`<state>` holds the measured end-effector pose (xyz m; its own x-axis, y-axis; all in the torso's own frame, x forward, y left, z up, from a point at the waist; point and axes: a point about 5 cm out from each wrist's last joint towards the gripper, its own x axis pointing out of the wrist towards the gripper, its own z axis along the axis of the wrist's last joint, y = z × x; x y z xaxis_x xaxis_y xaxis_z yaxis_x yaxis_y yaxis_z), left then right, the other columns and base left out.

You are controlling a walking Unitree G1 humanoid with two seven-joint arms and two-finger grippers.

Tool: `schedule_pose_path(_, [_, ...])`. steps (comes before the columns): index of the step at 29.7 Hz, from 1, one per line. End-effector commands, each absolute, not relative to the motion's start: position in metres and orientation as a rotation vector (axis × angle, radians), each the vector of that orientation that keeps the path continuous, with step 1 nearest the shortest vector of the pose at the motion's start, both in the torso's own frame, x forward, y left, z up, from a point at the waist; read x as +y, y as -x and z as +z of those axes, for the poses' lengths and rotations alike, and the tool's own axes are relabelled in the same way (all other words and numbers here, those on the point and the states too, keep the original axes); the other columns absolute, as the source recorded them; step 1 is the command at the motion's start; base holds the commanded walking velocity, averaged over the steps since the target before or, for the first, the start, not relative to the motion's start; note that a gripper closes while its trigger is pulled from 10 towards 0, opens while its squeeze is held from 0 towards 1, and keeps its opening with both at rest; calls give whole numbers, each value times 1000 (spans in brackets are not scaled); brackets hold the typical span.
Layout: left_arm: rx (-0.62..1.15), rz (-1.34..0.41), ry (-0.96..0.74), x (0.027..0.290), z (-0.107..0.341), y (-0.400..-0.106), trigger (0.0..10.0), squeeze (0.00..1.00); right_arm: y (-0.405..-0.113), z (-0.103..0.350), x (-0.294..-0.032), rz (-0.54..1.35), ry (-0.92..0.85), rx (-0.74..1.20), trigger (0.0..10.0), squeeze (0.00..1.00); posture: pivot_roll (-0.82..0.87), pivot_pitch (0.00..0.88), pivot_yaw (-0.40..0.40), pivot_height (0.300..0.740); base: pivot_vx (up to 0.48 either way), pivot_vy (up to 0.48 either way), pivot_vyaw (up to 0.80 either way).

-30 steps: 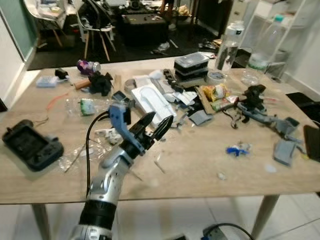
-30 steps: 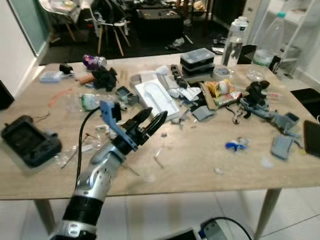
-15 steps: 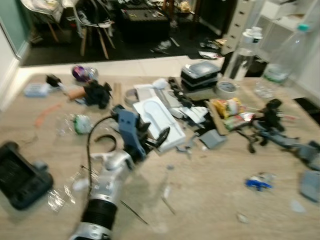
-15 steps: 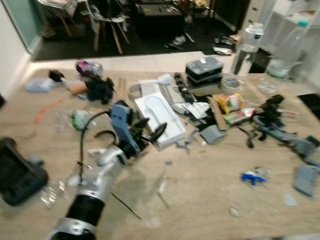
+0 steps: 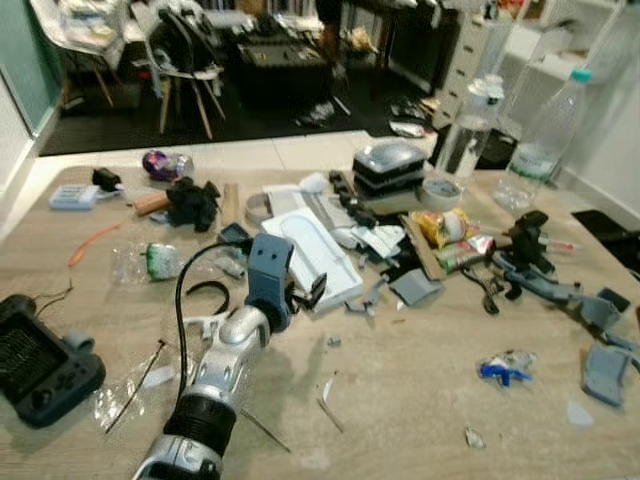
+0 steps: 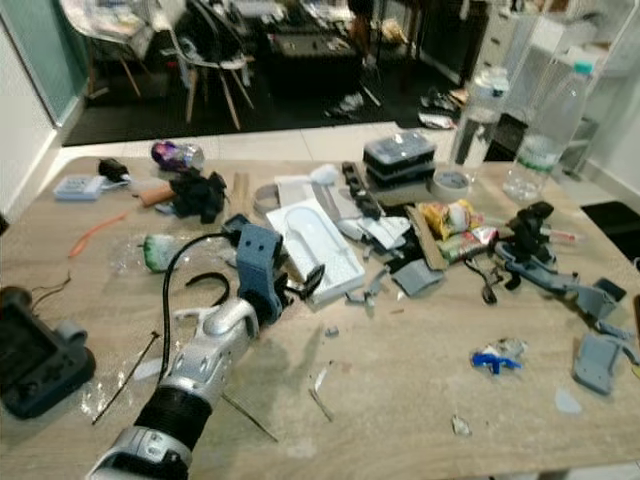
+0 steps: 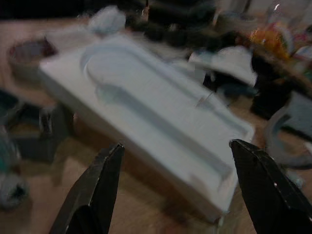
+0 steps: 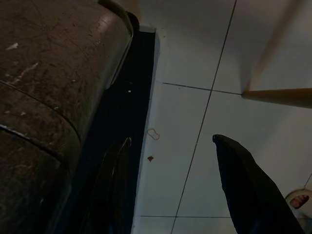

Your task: Picking trash to rubbish bin

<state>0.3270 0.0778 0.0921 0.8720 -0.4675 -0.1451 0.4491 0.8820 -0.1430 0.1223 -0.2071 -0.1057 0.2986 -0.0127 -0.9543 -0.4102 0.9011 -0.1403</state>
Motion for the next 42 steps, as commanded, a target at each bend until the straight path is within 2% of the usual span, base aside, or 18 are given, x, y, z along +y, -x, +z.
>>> schedule_pose_path(1, [217,-466,135,78,89,-329,10000,0,-123,-106,-207,268,393,1248,10000,0,55,0,-17,740,0,0,0])
schedule_pose_path(14, [371,-481,320,60,76,-325,10000,0,-121,-106,-207,269,393,1251,10000,0,40,0,-12,740,0,0,0])
schedule_pose_path(28, [433,-445,233,51,69,-327,10000,0,-119,-107,-209,259,393,1256,10000,0,24,0,-6,740,0,0,0])
schedule_pose_path(29, [442,-441,232,51,67,-327,0,0,-119,-107,-209,256,391,1256,10000,0,24,0,-6,740,0,0,0])
schedule_pose_path(42, [455,-425,231,53,63,-328,0,0,-120,-106,-208,254,389,1251,10000,0,25,0,-6,740,0,0,0])
